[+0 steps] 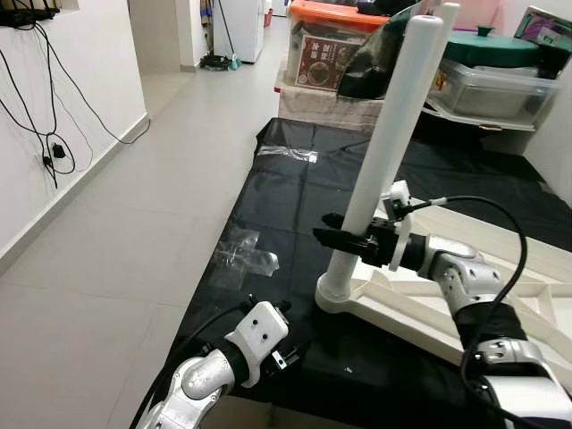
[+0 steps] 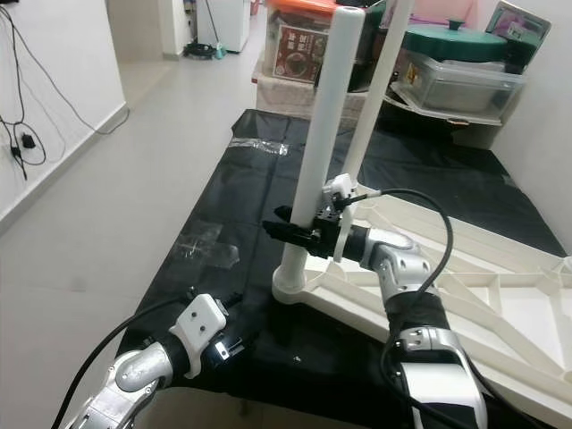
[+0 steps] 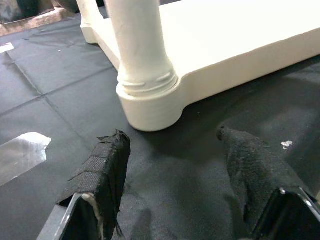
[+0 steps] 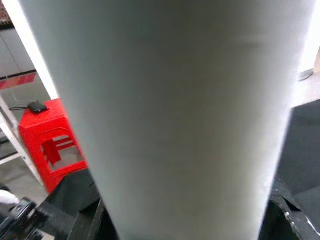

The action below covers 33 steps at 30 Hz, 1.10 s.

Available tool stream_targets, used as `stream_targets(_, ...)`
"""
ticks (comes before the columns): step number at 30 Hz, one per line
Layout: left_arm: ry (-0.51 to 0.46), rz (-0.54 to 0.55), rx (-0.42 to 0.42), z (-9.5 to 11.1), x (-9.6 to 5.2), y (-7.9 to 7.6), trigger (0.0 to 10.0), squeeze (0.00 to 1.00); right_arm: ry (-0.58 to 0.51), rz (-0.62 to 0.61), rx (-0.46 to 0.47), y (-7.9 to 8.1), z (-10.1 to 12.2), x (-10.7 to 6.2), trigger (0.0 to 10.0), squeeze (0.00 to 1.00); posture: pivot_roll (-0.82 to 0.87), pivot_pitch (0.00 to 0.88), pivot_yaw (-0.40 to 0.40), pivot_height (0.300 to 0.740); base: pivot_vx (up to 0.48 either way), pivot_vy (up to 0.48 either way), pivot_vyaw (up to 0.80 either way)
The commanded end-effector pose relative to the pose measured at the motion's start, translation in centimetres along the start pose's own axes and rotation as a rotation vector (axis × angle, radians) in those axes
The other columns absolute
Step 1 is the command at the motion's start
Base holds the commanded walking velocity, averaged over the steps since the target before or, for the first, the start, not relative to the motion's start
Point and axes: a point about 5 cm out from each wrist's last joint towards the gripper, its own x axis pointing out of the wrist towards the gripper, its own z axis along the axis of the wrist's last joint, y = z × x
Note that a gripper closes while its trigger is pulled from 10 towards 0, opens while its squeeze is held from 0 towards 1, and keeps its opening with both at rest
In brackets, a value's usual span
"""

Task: Building children table

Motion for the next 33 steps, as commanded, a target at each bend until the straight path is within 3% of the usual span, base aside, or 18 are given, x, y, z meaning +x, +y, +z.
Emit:
stream_targets(1, 0.008, -0.006, -0.004, -0.3, -0.1, -0.2, 10.0, 0.0, 0.003, -0.114, 0.018, -0.4, -0.8, 0.1, 0.0, 0.0, 0.14, 0.0, -0.131, 0.74, 0.0, 0.0, 0.0)
stream_targets(4, 0.008, -0.006, -0.005, -0.3, -0.1, -0.1, 10.0, 0.0, -0.016, -0.257, 0.01, -1.0, -1.0, -0.1, 0.0, 0.0, 0.15, 0.0, -0.131, 0.74, 0.0, 0.0, 0.0)
stream_targets(7, 0.01, -0.009, -0.007, -0.3, -0.2, 0.0, 10.0, 0.0, -0.081, -0.577, 0.0, -2.0, -1.2, -1.1, 0.0, 0.0, 0.15, 0.0, -0.113, 0.74, 0.0, 0.0, 0.0)
stream_targets(8, 0.01, -0.009, -0.007, -0.3, -0.2, 0.0, 10.0, 0.0, -0.081, -0.577, 0.0, -2.0, -1.2, -1.1, 0.0, 0.0, 0.15, 0.0, -0.113, 0.74, 0.0, 0.0, 0.0)
stream_targets(10, 0.012, -0.016, -0.003, -0.4, -0.2, 0.2, 10.0, 0.0, -0.126, -1.164, 0.001, -3.0, -1.8, -4.5, 0.0, 0.0, 0.13, 0.0, -0.105, 0.74, 0.0, 0.0, 0.0)
stream_targets(11, 0.012, -0.016, -0.003, -0.4, -0.2, 0.2, 10.0, 0.0, -0.126, -1.164, 0.001, -3.0, -1.8, -4.5, 0.0, 0.0, 0.13, 0.0, -0.105, 0.74, 0.0, 0.0, 0.0)
stream_targets(13, 0.013, -0.02, -0.001, -0.4, -0.1, 0.1, 10.0, 0.0, -0.14, -1.425, 0.006, -1.7, -2.7, -6.2, 0.0, 0.0, 0.14, 0.0, -0.111, 0.74, 0.0, 0.0, 0.0)
stream_targets(14, 0.013, -0.02, -0.001, -0.4, -0.1, 0.1, 10.0, 0.0, -0.14, -1.425, 0.006, -1.7, -2.7, -6.2, 0.0, 0.0, 0.14, 0.0, -0.111, 0.74, 0.0, 0.0, 0.0)
stream_targets(15, 0.013, -0.02, 0.0, -0.4, -0.1, 0.1, 10.0, 0.0, -0.144, -1.541, 0.051, 0.3, -3.8, -5.9, 0.0, 0.0, 0.15, 0.0, -0.113, 0.74, 0.0, 0.0, 0.0)
stream_targets(20, 0.012, -0.018, 0.002, -0.4, -0.1, 0.1, 10.0, 0.0, -0.149, -1.611, 0.101, 1.5, -4.5, -5.2, 0.0, 0.0, 0.15, 0.0, -0.116, 0.74, 0.0, 0.0, 0.0)
stream_targets(21, 0.012, -0.012, 0.003, -0.3, -0.1, 0.1, 10.0, 0.0, -0.164, -1.606, 0.145, 2.3, -4.6, -3.7, 0.0, 0.0, 0.15, 0.0, -0.116, 0.74, 0.0, 0.0, 0.0)
stream_targets(23, 0.012, -0.011, 0.003, -0.3, -0.1, 0.1, 10.0, 0.0, -0.168, -1.585, 0.164, 2.5, -4.5, -2.8, 0.0, 0.0, 0.15, 0.0, -0.122, 0.74, 0.0, 0.0, 0.0)
stream_targets(24, 0.012, -0.009, 0.003, -0.3, -0.1, 0.2, 10.0, 0.0, -0.197, -1.447, 0.176, 2.5, -4.1, -0.9, 10.0, 0.0, 0.15, 0.0, -0.122, 0.74, 0.0, 0.0, 0.0)
stream_targets(25, 0.012, -0.009, 0.003, -0.3, -0.1, 0.2, 10.0, 0.0, -0.216, -1.386, 0.164, 2.6, -4.0, -0.3, 10.0, 0.16, 0.15, 0.0, -0.122, 0.74, 0.0, 0.0, 0.0)
stream_targets(26, 0.012, -0.009, 0.003, -0.3, -0.1, 0.2, 10.0, 0.0, -0.216, -1.386, 0.164, 2.6, -4.0, -0.3, 10.0, 0.16, 0.15, 0.0, -0.122, 0.74, 0.0, 0.0, 0.0)
stream_targets(27, 0.012, -0.01, 0.003, -0.3, -0.1, 0.2, 10.0, 0.0, -0.236, -1.346, 0.155, 2.7, -3.8, 0.0, 10.0, 1.0, 0.15, 0.0, -0.122, 0.74, 0.0, 0.0, 0.0)
stream_targets(32, 0.011, -0.013, 0.002, -0.3, -0.1, 0.2, 10.0, 0.0, -0.261, -1.273, 0.087, 2.4, -3.3, -0.3, 10.0, 1.0, 0.15, 0.0, -0.124, 0.74, 0.0, 0.0, 0.0)
stream_targets(33, 0.01, -0.012, 0.001, -0.3, -0.1, 0.1, 10.0, 0.0, -0.281, -1.212, 0.076, 1.7, -2.9, -1.2, 10.0, 0.0, 0.15, 0.0, -0.125, 0.74, 0.0, 0.0, 0.0)
